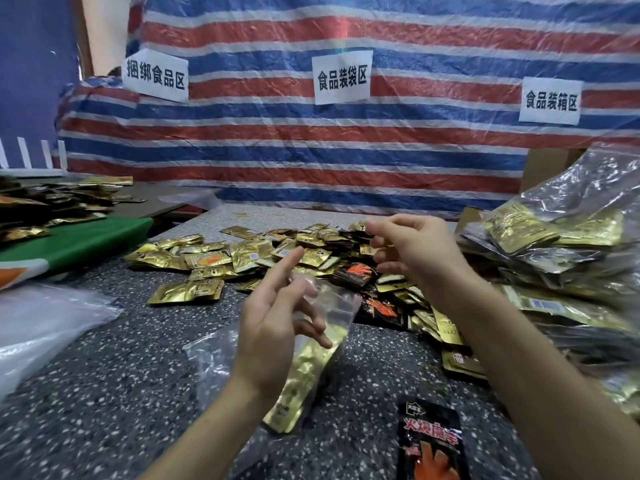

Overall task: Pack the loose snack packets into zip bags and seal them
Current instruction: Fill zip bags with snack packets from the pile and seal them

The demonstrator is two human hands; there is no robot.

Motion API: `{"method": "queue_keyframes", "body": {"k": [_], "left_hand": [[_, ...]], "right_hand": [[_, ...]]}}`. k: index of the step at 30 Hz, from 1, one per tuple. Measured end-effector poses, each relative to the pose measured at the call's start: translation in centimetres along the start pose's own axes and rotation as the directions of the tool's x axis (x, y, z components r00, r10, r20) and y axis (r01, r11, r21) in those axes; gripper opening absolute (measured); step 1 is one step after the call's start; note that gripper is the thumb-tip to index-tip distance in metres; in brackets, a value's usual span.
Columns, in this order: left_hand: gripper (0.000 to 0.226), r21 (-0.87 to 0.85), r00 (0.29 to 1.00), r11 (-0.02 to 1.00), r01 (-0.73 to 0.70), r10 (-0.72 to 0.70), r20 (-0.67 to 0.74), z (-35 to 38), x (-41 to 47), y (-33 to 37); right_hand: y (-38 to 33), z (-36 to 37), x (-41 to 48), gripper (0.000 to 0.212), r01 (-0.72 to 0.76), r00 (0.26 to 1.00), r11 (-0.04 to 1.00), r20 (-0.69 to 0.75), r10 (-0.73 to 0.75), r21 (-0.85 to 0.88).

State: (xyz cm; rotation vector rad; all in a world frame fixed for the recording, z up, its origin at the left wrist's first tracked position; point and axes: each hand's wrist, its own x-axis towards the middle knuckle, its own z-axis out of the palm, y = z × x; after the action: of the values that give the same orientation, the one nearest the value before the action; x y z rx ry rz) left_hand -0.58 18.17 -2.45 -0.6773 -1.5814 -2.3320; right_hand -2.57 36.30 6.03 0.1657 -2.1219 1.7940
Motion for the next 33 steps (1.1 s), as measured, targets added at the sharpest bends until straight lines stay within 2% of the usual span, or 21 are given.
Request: {"method": "queue_keyframes", "body": {"k": [1, 3, 6, 8, 10, 13, 15, 17, 20, 22, 24, 26, 28, 30, 31, 33], "left_hand": [[0.055, -0.004, 1.000, 1.000, -0.005, 0.005, 0.010, 0.1, -0.1, 0.0], [0.055, -0.011, 1.000, 1.000, -0.012, 0.012, 0.028, 0.1, -0.2, -0.1], [0.054, -0.033, 0.999, 0.999, -0.007, 0.008, 0.031, -0.1, -0.1, -0.1], [0.054, -0.034, 0.999, 0.999, -0.004, 0.006, 0.035, -0.2, -0.1, -0.1], [0.053, -0.029, 0.999, 1.000, -0.009, 0.010, 0.041, -0.2, 0.0, -0.1], [0.053, -0.023, 0.999, 1.000, -0.007, 0.008, 0.048, -0.1, -0.1, -0.2], [0.052, -0.020, 0.999, 1.000, 0.001, 0.000, 0.051, 0.0, -0.1, -0.2], [0.053, -0.017, 0.999, 1.000, 0.005, -0.004, 0.045, 0.0, -0.1, -0.2], [0.054, -0.015, 1.000, 1.000, 0.005, -0.005, 0.029, -0.1, -0.1, -0.1], [0.055, -0.020, 1.000, 1.000, 0.007, -0.006, 0.019, -0.1, -0.1, -0.1], [0.054, -0.022, 1.000, 1.000, 0.009, -0.009, 0.009, 0.0, -0.1, -0.1], [0.048, -0.015, 1.000, 1.000, 0.008, -0.008, -0.006, 0.0, -0.1, -0.1], [0.038, -0.018, 0.999, 1.000, 0.013, -0.013, -0.033, -0.2, 0.0, -0.2], [0.034, -0.042, 0.998, 0.999, 0.027, -0.030, -0.064, -0.3, 0.2, -0.2], [0.033, -0.052, 0.996, 0.998, 0.034, -0.038, -0.075, -0.3, 0.3, -0.2], [0.030, -0.072, 0.995, 0.996, 0.046, -0.052, -0.082, -0.4, 0.4, -0.1]], "right_hand": [[1.0, 0.1, 0.2, 0.010, 0.031, 0.998, 0.986, -0.044, -0.039, -0.166], [3.7, 0.6, 0.5, 0.010, 0.061, 0.997, 0.844, -0.015, -0.082, -0.534], [8.0, 1.5, 0.4, 0.031, -0.003, 0.980, 0.604, 0.118, 0.161, -0.797], [9.8, 1.8, 0.5, 0.046, -0.006, 0.941, 0.473, 0.156, 0.302, -0.881], [10.6, 1.6, 0.6, 0.058, -0.035, 0.911, 0.462, 0.162, 0.380, -0.886], [11.3, 1.3, 0.9, 0.062, -0.024, 0.886, 0.414, 0.173, 0.431, -0.910], [11.5, 1.4, 0.8, 0.060, 0.000, 0.909, 0.372, 0.155, 0.386, -0.928], [11.2, 1.5, 0.6, 0.053, 0.012, 0.971, 0.364, 0.097, 0.216, -0.931], [10.1, 1.6, 0.3, 0.034, 0.018, 0.996, 0.432, -0.022, -0.087, -0.902], [9.4, 1.8, 0.1, 0.025, 0.006, 0.988, 0.450, -0.065, -0.142, -0.893], [8.9, 1.8, 0.1, 0.026, -0.043, 0.990, 0.515, -0.105, -0.092, -0.856], [8.4, 1.4, 0.4, 0.035, -0.113, 0.985, 0.660, -0.169, -0.022, -0.743], [7.4, 0.8, 0.7, 0.053, -0.184, 0.972, 0.810, -0.226, 0.066, -0.557], [6.1, 0.1, 1.0, 0.060, -0.261, 0.949, 0.930, -0.244, 0.198, -0.259], [5.2, -0.2, 1.1, 0.055, -0.292, 0.938, 0.953, -0.221, 0.268, -0.082], [3.7, -0.8, 1.4, 0.028, -0.318, 0.928, 0.931, -0.143, 0.345, 0.181]]}}
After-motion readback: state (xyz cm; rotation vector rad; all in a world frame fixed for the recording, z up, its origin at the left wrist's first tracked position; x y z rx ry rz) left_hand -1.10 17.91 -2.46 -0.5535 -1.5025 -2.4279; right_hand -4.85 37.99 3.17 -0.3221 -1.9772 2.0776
